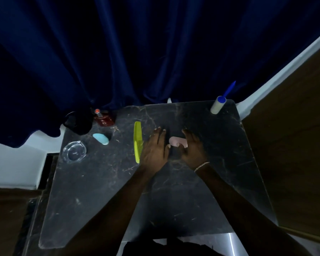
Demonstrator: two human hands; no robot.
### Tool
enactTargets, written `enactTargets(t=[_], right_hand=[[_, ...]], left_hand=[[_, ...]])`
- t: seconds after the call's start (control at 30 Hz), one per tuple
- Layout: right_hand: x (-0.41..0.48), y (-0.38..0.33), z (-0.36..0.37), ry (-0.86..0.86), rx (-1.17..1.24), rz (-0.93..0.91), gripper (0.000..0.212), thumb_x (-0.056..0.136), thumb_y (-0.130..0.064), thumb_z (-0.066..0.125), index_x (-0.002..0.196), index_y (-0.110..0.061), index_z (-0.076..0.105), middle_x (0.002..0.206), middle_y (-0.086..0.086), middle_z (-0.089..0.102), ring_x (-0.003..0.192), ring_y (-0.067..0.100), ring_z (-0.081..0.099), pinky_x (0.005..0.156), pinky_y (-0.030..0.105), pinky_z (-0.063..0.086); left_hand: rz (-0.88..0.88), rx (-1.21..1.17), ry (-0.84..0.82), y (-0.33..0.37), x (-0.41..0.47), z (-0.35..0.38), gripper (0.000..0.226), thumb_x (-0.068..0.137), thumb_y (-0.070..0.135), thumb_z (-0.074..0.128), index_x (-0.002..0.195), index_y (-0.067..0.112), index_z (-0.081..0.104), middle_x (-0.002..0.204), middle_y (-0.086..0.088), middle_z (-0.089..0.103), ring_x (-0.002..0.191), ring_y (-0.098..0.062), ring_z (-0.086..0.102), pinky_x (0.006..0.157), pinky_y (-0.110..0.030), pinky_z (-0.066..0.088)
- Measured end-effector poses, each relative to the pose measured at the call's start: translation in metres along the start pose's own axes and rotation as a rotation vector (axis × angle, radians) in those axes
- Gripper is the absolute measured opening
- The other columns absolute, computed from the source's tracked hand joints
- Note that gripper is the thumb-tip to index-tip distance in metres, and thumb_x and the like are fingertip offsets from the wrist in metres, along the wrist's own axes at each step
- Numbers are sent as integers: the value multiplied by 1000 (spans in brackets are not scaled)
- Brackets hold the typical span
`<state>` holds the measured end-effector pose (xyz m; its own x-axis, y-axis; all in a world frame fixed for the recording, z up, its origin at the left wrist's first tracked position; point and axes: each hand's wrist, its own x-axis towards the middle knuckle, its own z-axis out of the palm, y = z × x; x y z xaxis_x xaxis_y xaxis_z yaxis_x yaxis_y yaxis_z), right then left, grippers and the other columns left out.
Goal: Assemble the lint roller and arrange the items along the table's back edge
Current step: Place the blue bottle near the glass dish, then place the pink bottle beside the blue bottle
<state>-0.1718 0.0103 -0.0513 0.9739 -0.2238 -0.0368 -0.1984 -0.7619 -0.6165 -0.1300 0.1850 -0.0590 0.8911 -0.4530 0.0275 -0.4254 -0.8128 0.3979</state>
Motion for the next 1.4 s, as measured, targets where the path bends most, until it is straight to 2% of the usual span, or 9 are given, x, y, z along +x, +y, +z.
enactTargets(t=[0.2,0.43,0.67,0.77,0.87,0.97,1.13,1.23,1.4], right_hand=[[22,32,-1,-114,-13,131,56,96,-25,59,148,-12,44,154,8,43,142,28,40,117,41,36],[54,44,9,-246,-31,254,49,95,-21,59,141,-6,51,147,15,49,139,31,44,117,39,35],[62,47,17,-331,47,353,40,96,-18,60,131,0,59,131,21,63,127,31,58,109,39,43],[58,45,16,-338,67,368,37,94,-15,64,127,2,62,125,23,66,121,34,61,104,42,46],[51,43,14,-326,104,377,33,91,-12,66,121,2,66,119,23,69,114,34,65,99,43,50],[42,39,11,-313,162,407,33,87,-11,70,118,1,66,114,20,71,108,32,67,96,39,52],[25,23,8,-280,228,391,29,86,-5,70,113,4,68,108,22,73,87,17,60,73,21,43],[13,13,7,-250,219,356,26,85,-9,71,110,0,70,105,17,74,84,15,59,59,16,35],[0,-17,16,-227,293,315,28,85,-6,71,111,2,69,104,20,74,85,20,65,68,21,49]], left_hand=[[-129,-88,-90,23,13,30,62,108,36,44,161,9,28,164,-16,33,152,-29,33,123,-40,33],[-767,-524,-14,45,37,55,61,102,38,60,148,3,42,144,-23,56,131,-40,56,106,-47,48],[-999,-918,-14,50,49,80,34,95,21,72,116,-5,66,116,-25,72,110,-39,70,95,-52,57],[-1024,-1078,-44,56,50,81,24,96,8,69,111,-11,67,100,-29,73,84,-39,73,76,-49,61],[-1034,-1211,-48,64,45,72,5,96,-5,62,93,-1,63,77,-20,64,61,-24,58,59,-34,47],[-1019,-1227,-62,63,37,68,26,95,-7,61,78,11,56,74,-17,60,59,-23,54,58,-35,44],[-995,-1252,11,56,21,52,7,91,-6,66,95,0,64,81,-22,64,66,-24,59,67,-35,49],[-934,-1253,22,47,9,41,10,91,-5,66,85,3,65,84,-23,65,71,-25,59,70,-38,50],[-835,-1160,76,25,-12,18,20,94,0,69,110,-9,63,98,-28,71,83,-31,67,77,-48,58]])
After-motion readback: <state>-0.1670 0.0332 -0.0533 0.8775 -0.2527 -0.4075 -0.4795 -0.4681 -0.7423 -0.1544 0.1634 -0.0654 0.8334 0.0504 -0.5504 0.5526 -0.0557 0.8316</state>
